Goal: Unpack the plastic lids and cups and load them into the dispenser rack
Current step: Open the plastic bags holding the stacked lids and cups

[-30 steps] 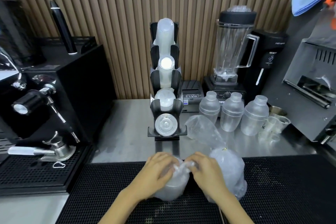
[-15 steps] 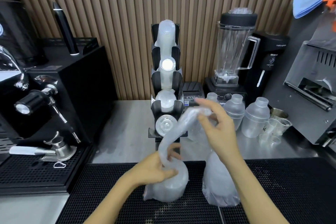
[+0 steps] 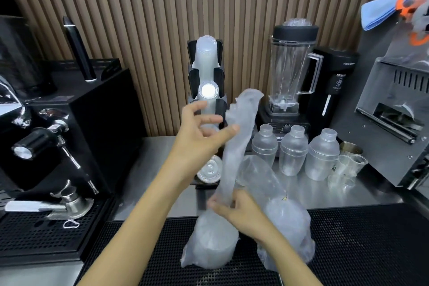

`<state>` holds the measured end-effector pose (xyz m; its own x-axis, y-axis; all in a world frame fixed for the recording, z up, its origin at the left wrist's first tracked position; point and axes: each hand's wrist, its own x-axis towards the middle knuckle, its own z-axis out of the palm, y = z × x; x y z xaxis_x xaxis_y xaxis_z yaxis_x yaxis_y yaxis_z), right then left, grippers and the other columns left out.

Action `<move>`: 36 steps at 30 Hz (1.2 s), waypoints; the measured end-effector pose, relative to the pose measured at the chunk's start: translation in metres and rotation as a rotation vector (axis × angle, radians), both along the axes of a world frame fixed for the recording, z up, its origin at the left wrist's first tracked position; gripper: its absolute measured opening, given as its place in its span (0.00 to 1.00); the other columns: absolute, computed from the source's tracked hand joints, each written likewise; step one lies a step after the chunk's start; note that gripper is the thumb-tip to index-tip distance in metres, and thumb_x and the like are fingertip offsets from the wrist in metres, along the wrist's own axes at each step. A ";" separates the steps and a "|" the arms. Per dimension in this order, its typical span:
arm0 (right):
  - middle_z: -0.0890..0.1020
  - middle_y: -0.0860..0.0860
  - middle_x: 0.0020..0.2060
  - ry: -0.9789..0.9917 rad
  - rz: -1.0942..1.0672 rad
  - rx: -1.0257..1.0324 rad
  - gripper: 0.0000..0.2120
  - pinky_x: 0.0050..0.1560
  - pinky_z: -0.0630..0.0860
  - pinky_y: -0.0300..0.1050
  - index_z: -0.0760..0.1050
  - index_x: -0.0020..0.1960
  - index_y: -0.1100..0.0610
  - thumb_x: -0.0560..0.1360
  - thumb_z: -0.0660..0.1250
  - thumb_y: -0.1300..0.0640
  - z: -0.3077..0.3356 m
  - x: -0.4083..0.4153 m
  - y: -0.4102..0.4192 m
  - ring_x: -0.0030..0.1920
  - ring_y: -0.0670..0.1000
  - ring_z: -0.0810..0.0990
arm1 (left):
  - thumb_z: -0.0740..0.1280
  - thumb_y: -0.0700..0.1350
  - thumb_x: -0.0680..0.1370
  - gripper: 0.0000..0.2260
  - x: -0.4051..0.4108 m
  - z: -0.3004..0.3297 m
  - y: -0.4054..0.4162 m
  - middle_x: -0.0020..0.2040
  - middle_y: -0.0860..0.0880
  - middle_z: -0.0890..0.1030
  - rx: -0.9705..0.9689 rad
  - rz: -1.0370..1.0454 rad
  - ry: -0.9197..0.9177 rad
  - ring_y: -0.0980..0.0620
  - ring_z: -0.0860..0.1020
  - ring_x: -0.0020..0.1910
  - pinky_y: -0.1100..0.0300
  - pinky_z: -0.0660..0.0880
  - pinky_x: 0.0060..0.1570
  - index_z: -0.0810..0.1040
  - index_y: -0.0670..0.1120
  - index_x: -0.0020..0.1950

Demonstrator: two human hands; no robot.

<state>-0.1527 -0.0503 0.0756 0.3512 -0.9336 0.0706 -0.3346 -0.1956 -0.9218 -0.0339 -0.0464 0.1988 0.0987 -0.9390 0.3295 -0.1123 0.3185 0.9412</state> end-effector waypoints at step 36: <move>0.81 0.53 0.37 0.373 -0.022 -0.216 0.07 0.48 0.75 0.52 0.75 0.37 0.57 0.67 0.64 0.53 -0.005 0.035 -0.022 0.43 0.55 0.78 | 0.65 0.72 0.66 0.36 0.085 -0.075 -0.019 0.64 0.57 0.73 0.648 -0.326 -0.783 0.57 0.72 0.63 0.58 0.67 0.66 0.63 0.57 0.68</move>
